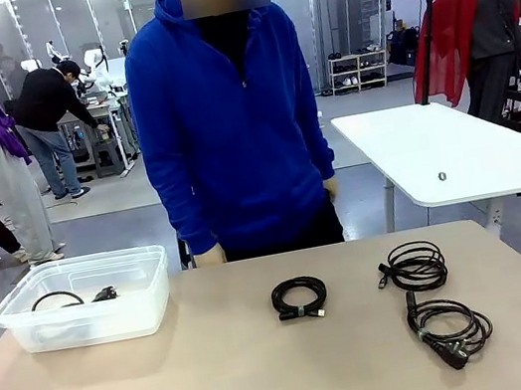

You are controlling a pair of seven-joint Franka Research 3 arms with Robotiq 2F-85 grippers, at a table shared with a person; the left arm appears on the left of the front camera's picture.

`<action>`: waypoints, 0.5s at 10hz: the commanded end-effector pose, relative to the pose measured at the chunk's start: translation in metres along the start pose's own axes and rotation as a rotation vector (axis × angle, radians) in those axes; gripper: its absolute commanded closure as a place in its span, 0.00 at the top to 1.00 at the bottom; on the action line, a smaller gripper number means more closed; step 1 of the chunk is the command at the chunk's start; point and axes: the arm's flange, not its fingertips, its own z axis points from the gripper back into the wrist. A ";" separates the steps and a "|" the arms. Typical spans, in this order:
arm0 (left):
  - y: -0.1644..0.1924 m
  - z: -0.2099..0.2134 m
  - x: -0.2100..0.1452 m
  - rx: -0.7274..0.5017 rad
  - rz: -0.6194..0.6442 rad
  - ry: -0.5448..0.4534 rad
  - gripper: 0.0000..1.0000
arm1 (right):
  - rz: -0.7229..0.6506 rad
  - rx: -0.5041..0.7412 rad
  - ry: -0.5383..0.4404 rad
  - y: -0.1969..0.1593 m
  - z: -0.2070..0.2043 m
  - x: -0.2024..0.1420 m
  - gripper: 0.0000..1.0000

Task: Organize and store the cables.
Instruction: Place the Power Cable into the Organizing box.

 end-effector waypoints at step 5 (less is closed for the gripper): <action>0.000 0.000 -0.001 -0.002 -0.007 -0.001 1.00 | -0.088 0.003 0.045 0.005 -0.079 -0.001 1.00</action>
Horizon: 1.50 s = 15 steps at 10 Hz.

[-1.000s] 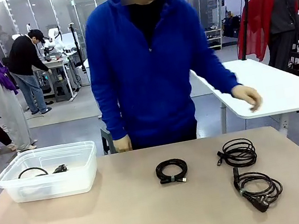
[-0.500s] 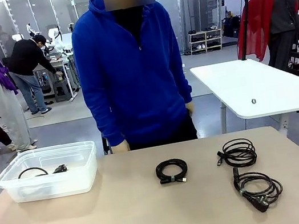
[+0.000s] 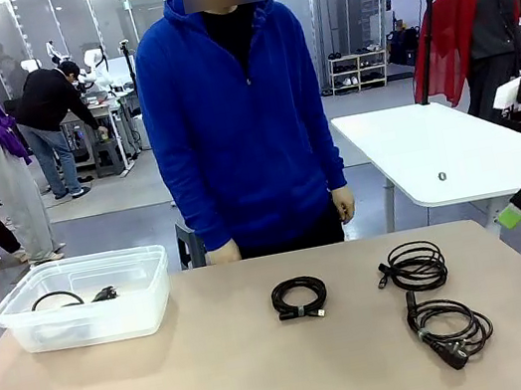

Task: Organize and store the cables.
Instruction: Place the Power Cable into the Organizing box.

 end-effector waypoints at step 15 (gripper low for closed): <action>0.000 0.000 -0.001 -0.002 -0.007 -0.001 1.00 | -0.099 -0.102 0.204 0.071 -0.186 -0.025 1.00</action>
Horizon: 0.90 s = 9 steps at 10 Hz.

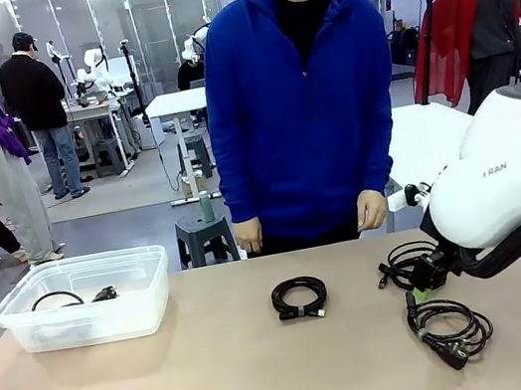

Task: Organize and store the cables.
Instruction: Place the Power Cable into the Organizing box.

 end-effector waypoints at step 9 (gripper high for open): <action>0.000 0.000 -0.001 -0.001 -0.007 -0.002 1.00 | -0.038 -0.069 0.098 0.034 -0.065 -0.059 1.00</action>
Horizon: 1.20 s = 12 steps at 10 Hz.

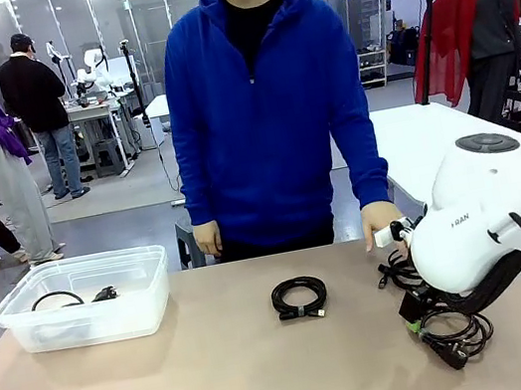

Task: Organize and store the cables.
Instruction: Place the Power Cable into the Organizing box.

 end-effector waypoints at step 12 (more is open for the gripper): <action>0.000 0.000 -0.001 -0.001 -0.007 -0.002 1.00 | -0.182 -0.071 0.052 0.027 -0.047 -0.050 0.86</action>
